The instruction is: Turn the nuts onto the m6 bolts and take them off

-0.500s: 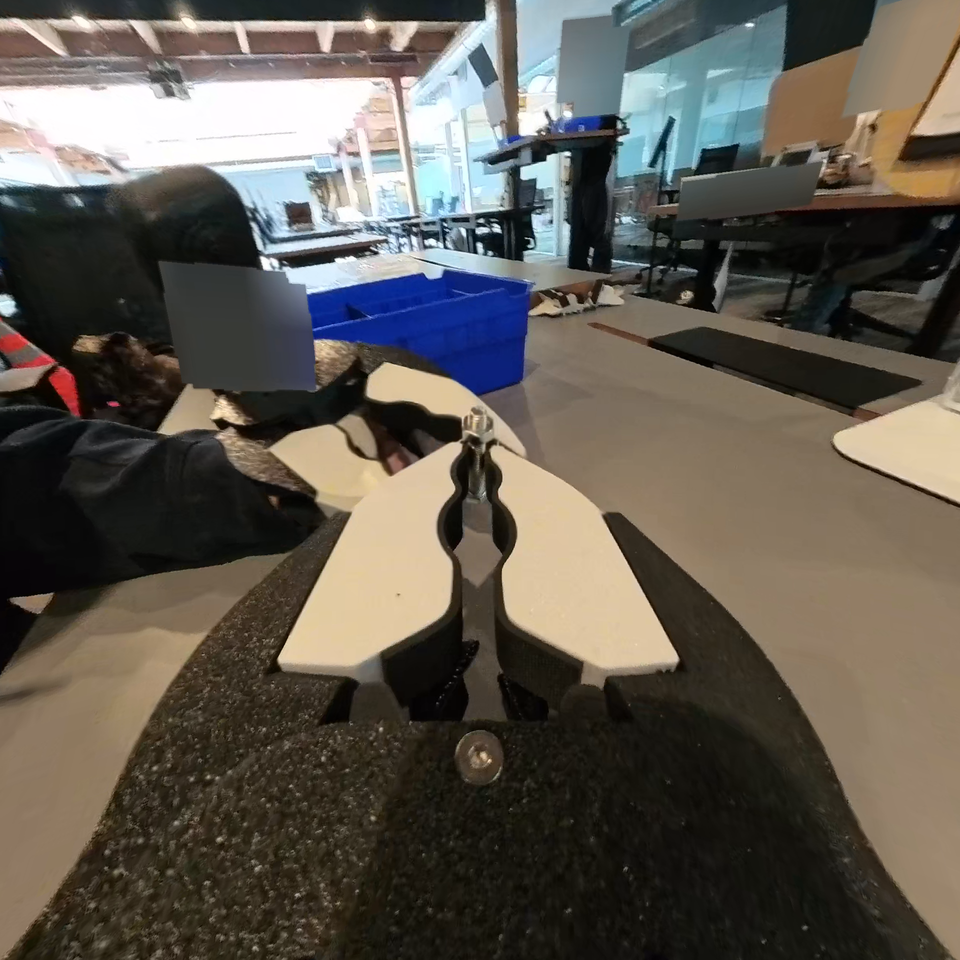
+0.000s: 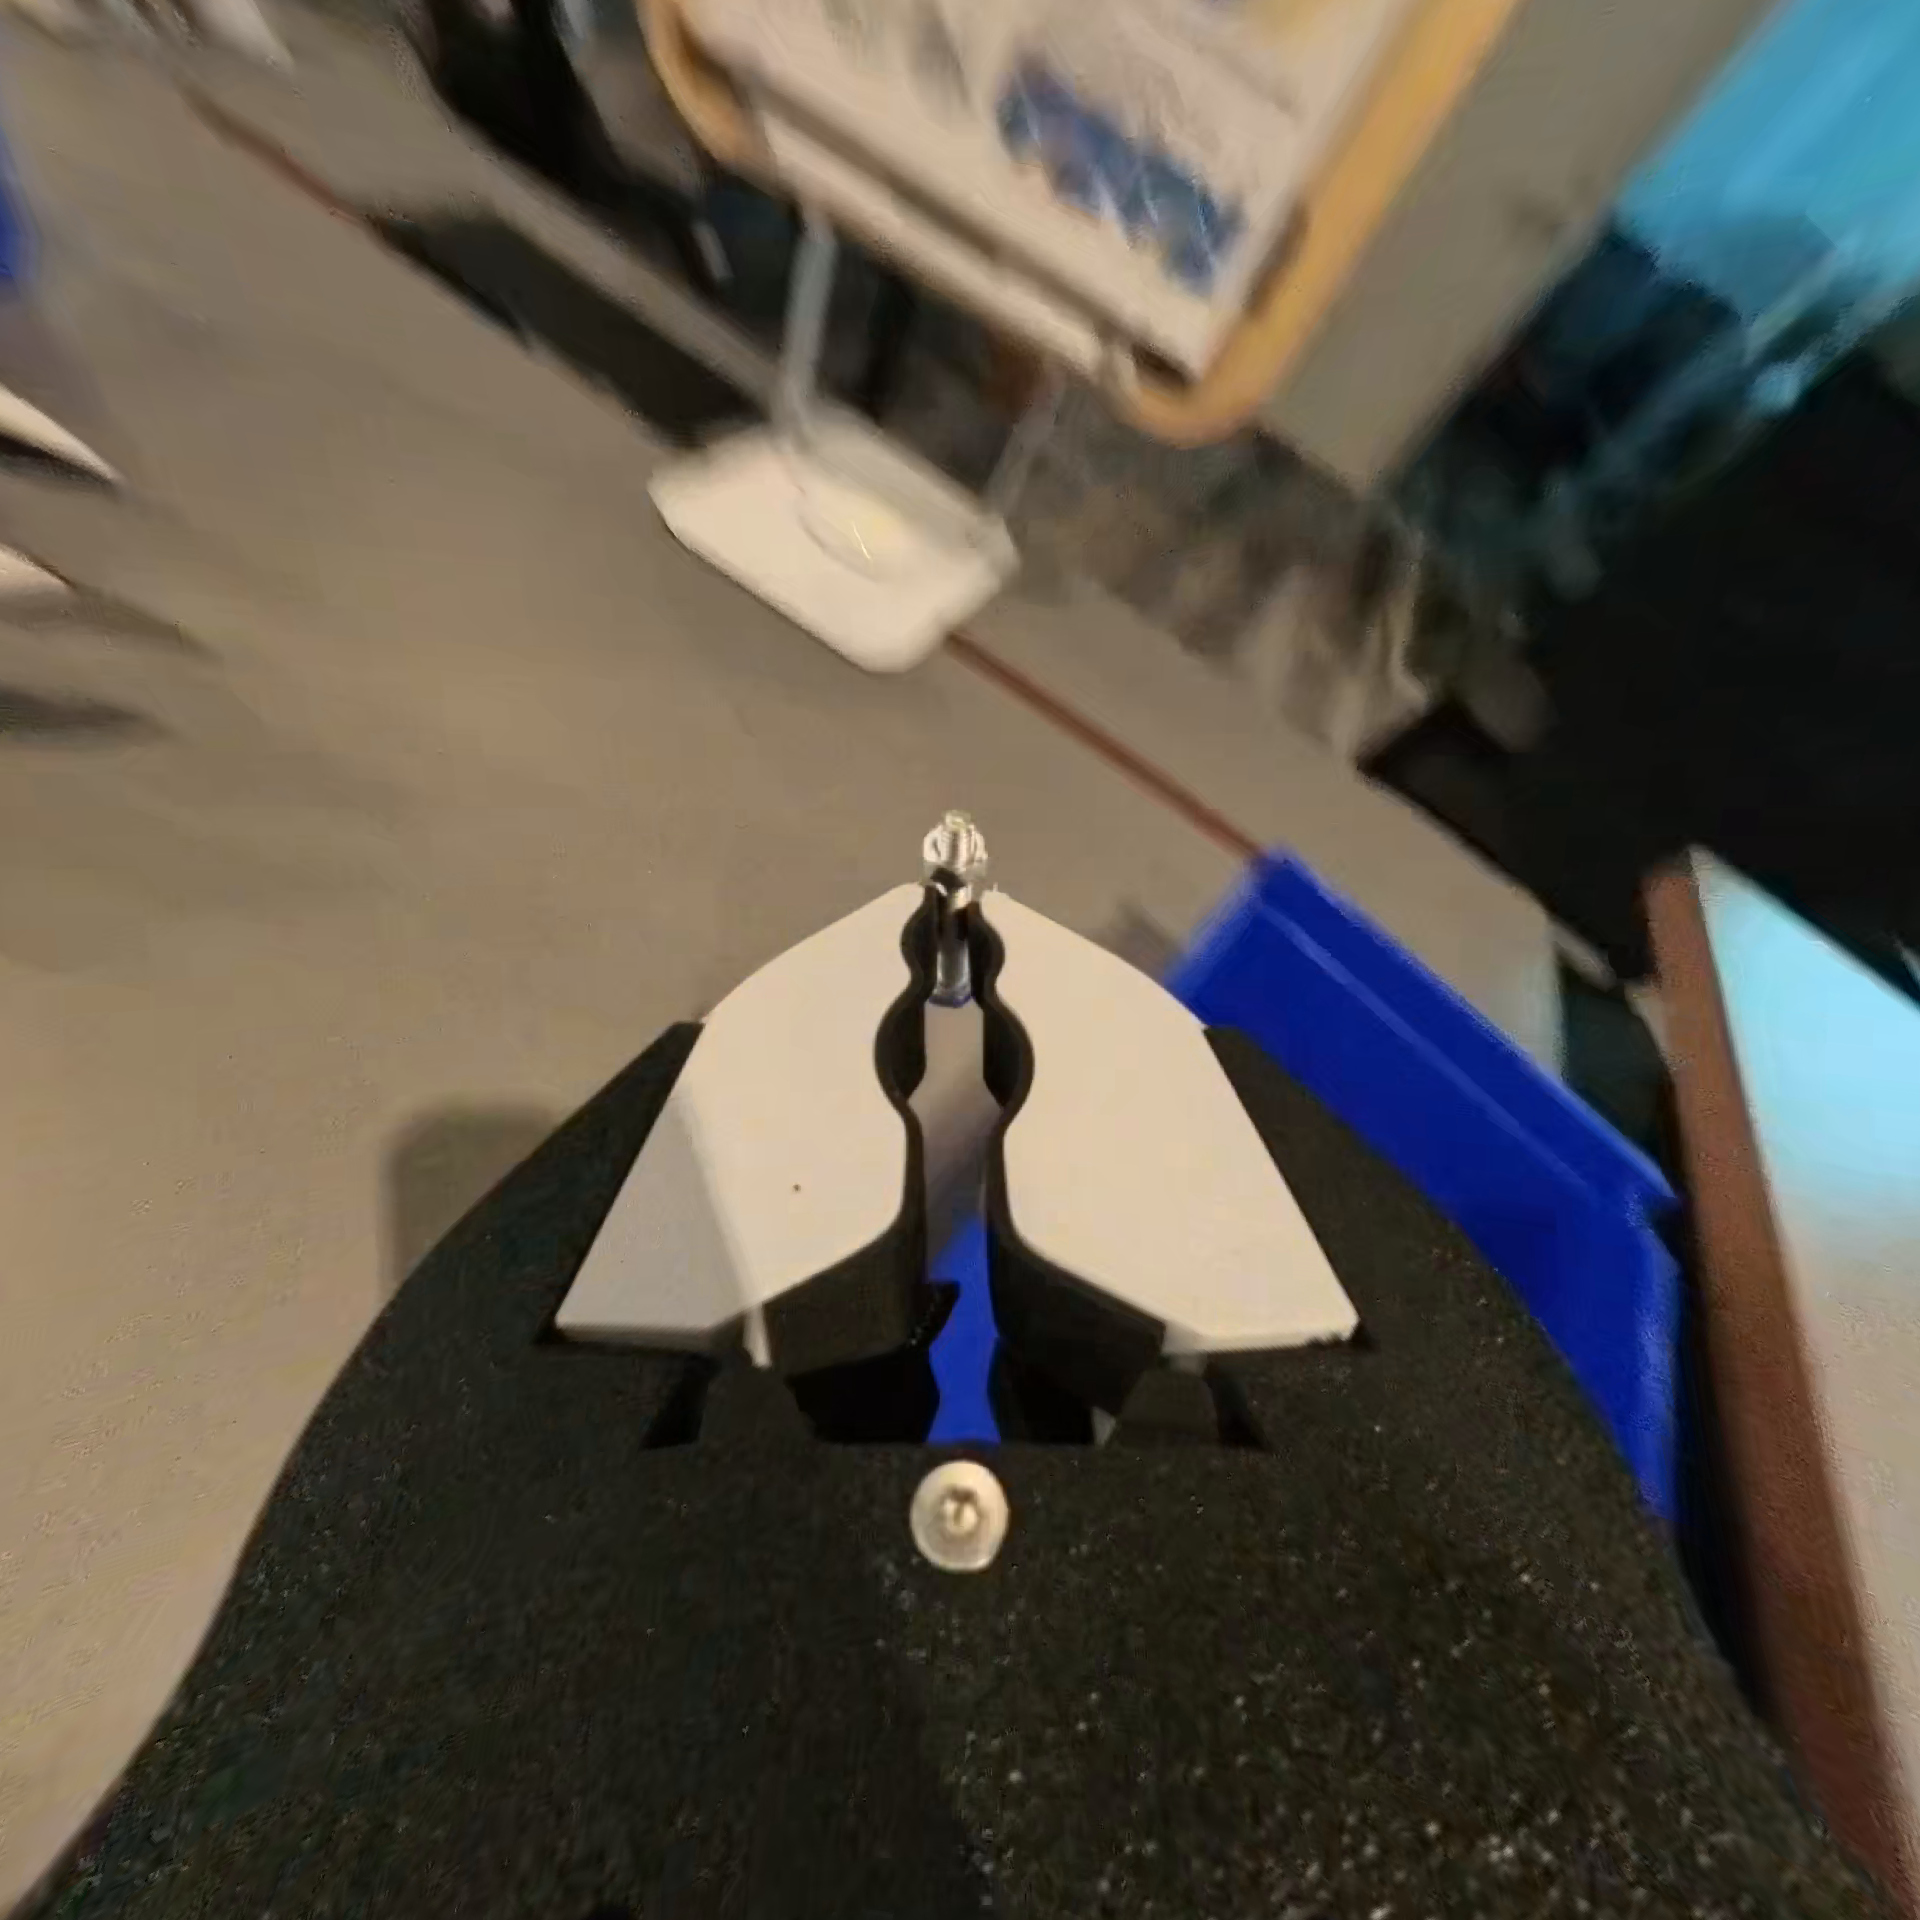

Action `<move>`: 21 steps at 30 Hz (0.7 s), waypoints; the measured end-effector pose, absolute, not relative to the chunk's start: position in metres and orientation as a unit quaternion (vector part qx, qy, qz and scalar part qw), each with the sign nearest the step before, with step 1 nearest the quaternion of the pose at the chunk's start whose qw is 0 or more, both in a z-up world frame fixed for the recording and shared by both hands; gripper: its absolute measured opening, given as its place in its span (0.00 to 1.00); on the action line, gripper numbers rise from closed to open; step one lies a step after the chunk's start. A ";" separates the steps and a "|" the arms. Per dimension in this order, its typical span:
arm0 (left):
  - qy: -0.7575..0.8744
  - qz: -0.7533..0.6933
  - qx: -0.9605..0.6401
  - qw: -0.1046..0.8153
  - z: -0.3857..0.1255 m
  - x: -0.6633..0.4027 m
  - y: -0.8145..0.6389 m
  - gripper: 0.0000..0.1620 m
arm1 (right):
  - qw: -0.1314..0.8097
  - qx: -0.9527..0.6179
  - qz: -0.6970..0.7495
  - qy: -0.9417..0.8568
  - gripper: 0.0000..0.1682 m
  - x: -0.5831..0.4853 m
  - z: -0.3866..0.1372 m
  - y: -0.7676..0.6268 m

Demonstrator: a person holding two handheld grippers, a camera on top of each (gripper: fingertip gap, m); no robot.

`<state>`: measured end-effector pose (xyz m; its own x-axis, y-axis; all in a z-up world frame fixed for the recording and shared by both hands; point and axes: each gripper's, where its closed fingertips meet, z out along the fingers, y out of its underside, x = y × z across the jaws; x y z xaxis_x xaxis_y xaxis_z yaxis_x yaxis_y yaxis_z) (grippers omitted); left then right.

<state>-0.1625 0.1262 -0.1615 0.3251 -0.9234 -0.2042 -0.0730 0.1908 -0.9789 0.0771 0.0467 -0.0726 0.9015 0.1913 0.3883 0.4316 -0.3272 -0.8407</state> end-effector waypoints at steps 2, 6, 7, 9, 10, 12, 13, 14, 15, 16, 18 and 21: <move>0.464 -0.349 -0.534 0.615 -0.161 -0.162 0.126 0.21 | 0.453 -0.864 -0.136 -0.172 0.03 0.126 -0.097 0.033; 0.468 -0.343 -0.532 0.617 -0.161 -0.161 0.125 0.20 | 0.227 -0.949 -0.135 -0.175 0.03 0.178 -0.167 0.007; 0.468 -0.343 -0.531 0.617 -0.161 -0.162 0.125 0.20 | 0.182 -0.959 -0.121 -0.181 0.03 0.180 -0.182 0.000; 0.468 -0.343 -0.531 0.617 -0.161 -0.162 0.124 0.20 | 0.115 -0.971 -0.098 -0.184 0.03 0.181 -0.202 -0.010; 0.469 -0.343 -0.532 0.616 -0.161 -0.162 0.125 0.19 | 0.093 -0.974 -0.088 -0.185 0.03 0.180 -0.210 -0.013; 0.469 -0.343 -0.534 0.615 -0.162 -0.162 0.125 0.19 | 0.068 -0.978 -0.073 -0.184 0.03 0.179 -0.221 -0.015; 0.469 -0.342 -0.535 0.615 -0.162 -0.163 0.126 0.19 | 0.057 -0.979 -0.069 -0.183 0.03 0.179 -0.226 -0.016; 0.468 -0.340 -0.535 0.615 -0.162 -0.163 0.126 0.18 | 0.049 -0.980 -0.067 -0.180 0.03 0.180 -0.230 -0.016; 0.469 -0.338 -0.535 0.617 -0.162 -0.163 0.126 0.18 | 0.042 -0.981 -0.065 -0.176 0.04 0.181 -0.234 -0.017; 0.469 -0.337 -0.534 0.618 -0.162 -0.163 0.126 0.18 | 0.038 -0.982 -0.064 -0.172 0.17 0.183 -0.237 -0.018; 0.468 -0.335 -0.533 0.621 -0.161 -0.163 0.126 0.17 | 0.041 -0.983 -0.076 -0.160 0.27 0.190 -0.237 -0.018; 0.466 -0.330 -0.534 0.623 -0.161 -0.164 0.128 0.17 | 0.100 -0.978 -0.110 -0.144 0.22 0.197 -0.215 -0.013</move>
<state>-0.1638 0.1276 -0.1614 0.3475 -0.9096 -0.2276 -0.0858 0.2108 -0.9737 0.1974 -0.0126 -0.2146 0.9346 0.2589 0.2439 0.3030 -0.9386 -0.1649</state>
